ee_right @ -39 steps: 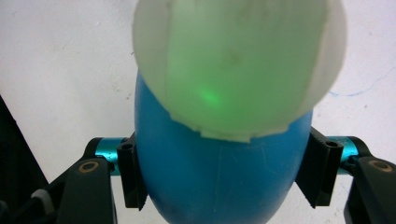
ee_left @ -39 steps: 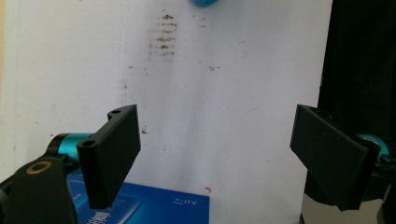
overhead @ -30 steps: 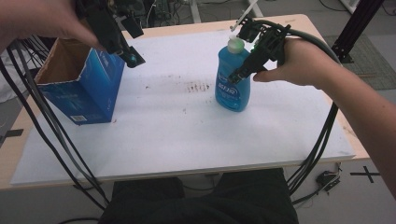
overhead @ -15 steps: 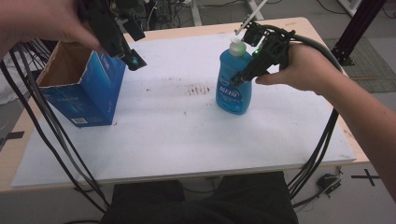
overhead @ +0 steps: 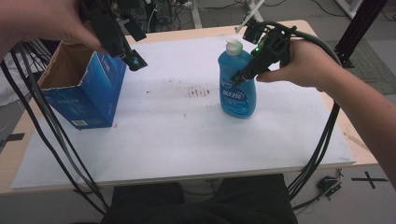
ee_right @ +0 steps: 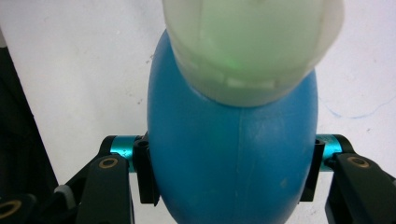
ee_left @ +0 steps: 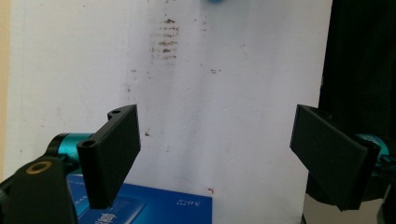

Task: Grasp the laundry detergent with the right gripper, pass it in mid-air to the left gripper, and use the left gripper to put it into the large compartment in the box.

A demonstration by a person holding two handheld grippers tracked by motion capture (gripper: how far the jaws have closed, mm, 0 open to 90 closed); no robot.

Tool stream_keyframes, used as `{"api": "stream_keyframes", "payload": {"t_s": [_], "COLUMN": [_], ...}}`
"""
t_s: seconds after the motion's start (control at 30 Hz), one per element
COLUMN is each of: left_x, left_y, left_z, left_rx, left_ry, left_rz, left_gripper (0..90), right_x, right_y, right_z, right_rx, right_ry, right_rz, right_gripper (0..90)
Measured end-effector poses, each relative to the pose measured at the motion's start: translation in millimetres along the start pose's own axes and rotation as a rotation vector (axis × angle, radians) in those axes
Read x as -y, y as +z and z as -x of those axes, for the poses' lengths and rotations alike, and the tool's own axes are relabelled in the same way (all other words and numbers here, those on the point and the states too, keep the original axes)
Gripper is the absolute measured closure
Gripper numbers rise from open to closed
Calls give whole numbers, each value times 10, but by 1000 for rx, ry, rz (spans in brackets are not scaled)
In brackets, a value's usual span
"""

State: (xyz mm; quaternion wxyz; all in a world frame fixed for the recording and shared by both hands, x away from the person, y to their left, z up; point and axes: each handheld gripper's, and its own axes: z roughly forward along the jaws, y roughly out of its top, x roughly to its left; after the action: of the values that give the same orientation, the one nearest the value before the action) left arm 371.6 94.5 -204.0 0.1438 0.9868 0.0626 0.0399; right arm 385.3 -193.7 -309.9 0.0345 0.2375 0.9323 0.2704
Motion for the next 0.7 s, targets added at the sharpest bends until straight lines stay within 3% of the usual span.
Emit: {"api": "stream_keyframes", "payload": {"t_s": [0.3, 0.7], "left_x": [-37, -136], "left_y": [-49, -185], "left_z": [-7, -38], "left_rx": [-6, -6], "left_ry": [-1, 21], "left_rz": [6, 30], "left_gripper": [162, 162], "right_x": [-132, -461], "right_y": [-128, -298], "right_z": [34, 28], "right_rx": [-59, -121], "right_ry": [-46, -167], "right_rz": [21, 49], "right_gripper": [409, 409]}}
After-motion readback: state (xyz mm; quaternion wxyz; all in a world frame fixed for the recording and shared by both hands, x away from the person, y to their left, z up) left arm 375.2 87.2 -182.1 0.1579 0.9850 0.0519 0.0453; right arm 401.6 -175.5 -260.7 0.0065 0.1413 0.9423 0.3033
